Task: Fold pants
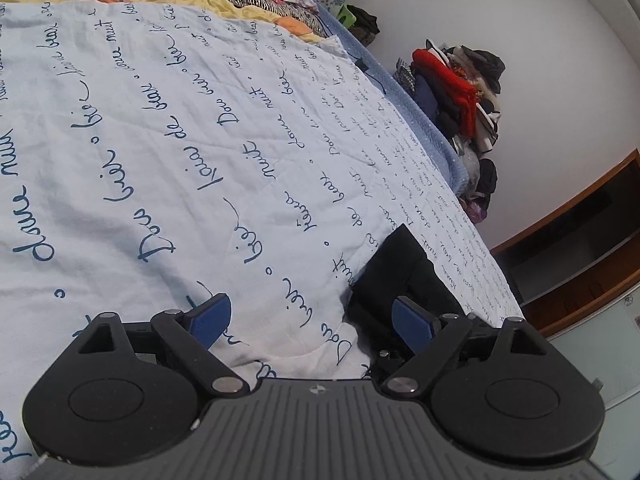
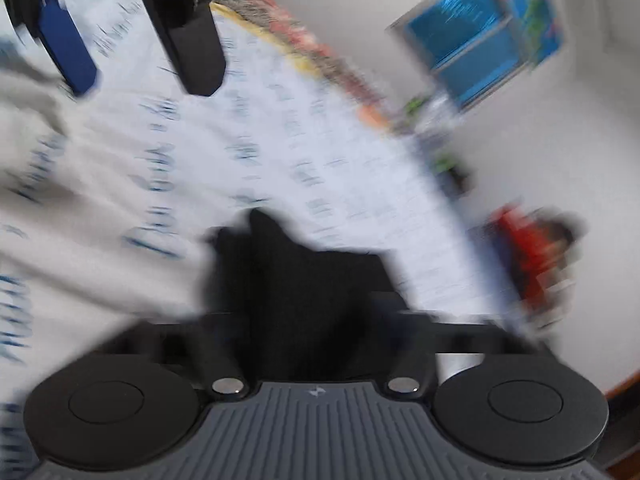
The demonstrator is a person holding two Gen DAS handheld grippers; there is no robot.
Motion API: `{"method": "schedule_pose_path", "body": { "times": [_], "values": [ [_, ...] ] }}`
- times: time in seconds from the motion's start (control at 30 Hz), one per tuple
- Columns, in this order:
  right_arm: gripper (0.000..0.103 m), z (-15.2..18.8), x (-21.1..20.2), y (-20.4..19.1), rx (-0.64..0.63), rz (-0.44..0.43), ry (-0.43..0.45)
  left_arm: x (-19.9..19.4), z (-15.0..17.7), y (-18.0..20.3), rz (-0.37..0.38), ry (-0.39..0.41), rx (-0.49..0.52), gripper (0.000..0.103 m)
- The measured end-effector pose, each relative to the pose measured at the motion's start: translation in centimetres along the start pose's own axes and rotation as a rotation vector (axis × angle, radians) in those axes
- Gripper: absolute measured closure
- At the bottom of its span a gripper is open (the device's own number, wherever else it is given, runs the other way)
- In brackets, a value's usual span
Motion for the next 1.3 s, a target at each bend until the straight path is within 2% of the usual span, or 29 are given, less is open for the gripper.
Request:
{"method": "schedule_pose_path", "body": {
  "times": [0.07,0.13,0.2,0.27,0.33,0.4,0.47,0.6,0.67,0.73,0.8,0.9,0.93,0.97,1.0,1.03,1.13,1.2,1.23,1.3],
  "values": [
    [0.079,0.0,-0.2,-0.8,-0.006,0.025,0.008,0.0,0.0,0.0,-0.002,0.0,-0.004,0.012],
    [0.08,0.6,-0.7,0.1,0.152,-0.018,0.017,0.1,0.1,0.1,-0.004,-0.003,-0.002,0.012],
    [0.083,1.9,-1.2,2.8,0.457,-0.115,0.054,0.1,0.2,0.3,0.0,-0.007,0.003,0.011],
    [0.086,4.7,-2.3,5.9,0.832,-0.209,0.113,0.2,0.4,0.7,0.007,-0.013,0.005,0.011],
    [0.086,7.9,-3.4,7.5,1.146,-0.292,0.19,0.5,0.5,1.5,0.023,-0.025,0.005,0.01],
    [0.086,10.8,-4.3,7.5,1.334,-0.321,0.237,1.4,0.9,2.8,0.047,-0.048,0.017,0.009],
    [0.087,12.9,-4.6,6.5,1.456,-0.343,0.254,2.8,1.5,4.7,0.08,-0.092,0.039,0.008],
    [0.091,13.7,-5.0,5.4,1.468,-0.327,0.255,7.3,3.5,9.0,0.151,-0.238,0.07,0.005],
    [0.091,13.4,-5.1,5.4,1.432,-0.311,0.257,10.1,4.0,10.0,0.107,-0.283,0.073,0.003],
    [0.091,13.3,-5.0,5.2,1.435,-0.312,0.256,12.4,4.1,11.4,0.095,-0.297,0.103,0.004],
    [0.091,13.4,-5.0,5.2,1.444,-0.32,0.262,14.7,4.1,12.3,0.047,-0.314,0.139,0.006],
    [0.091,13.4,-5.0,5.1,1.447,-0.324,0.265,17.9,4.7,12.3,-0.044,-0.367,0.159,0.019],
    [0.091,13.3,-5.0,5.1,1.444,-0.324,0.265,18.2,4.5,12.6,-0.051,-0.354,0.182,0.024],
    [0.091,13.3,-5.0,5.1,1.442,-0.325,0.266,18.2,4.3,12.9,-0.064,-0.348,0.192,0.034],
    [0.091,13.2,-5.0,5.2,1.439,-0.326,0.266,18.1,4.1,13.4,-0.066,-0.354,0.188,0.034],
    [0.091,13.1,-4.9,5.1,1.432,-0.328,0.265,17.9,3.8,13.9,-0.049,-0.36,0.17,0.032],
    [0.091,12.8,-4.8,5.0,1.417,-0.332,0.264,18.2,3.4,14.4,-0.005,-0.425,0.096,0.012],
    [0.091,12.7,-4.7,5.0,1.414,-0.336,0.265,18.7,3.6,13.6,-0.027,-0.475,0.058,0.014],
    [0.091,12.7,-4.7,4.9,1.415,-0.337,0.265,18.8,3.7,13.3,-0.028,-0.469,0.055,0.018],
    [0.091,12.7,-4.7,4.9,1.417,-0.339,0.265,18.7,3.7,12.9,-0.043,-0.446,0.083,0.033]
  ]
}}
Point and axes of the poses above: each gripper's, at about its wrist camera, not at the fingertips, and x roughly the way its jaws point, y to its right, z to its underside, the point moved 10 cm from there along x, roughly the way its jaws point, and after that the axes turned 15 degrees about -x, right-handed, at the moved point
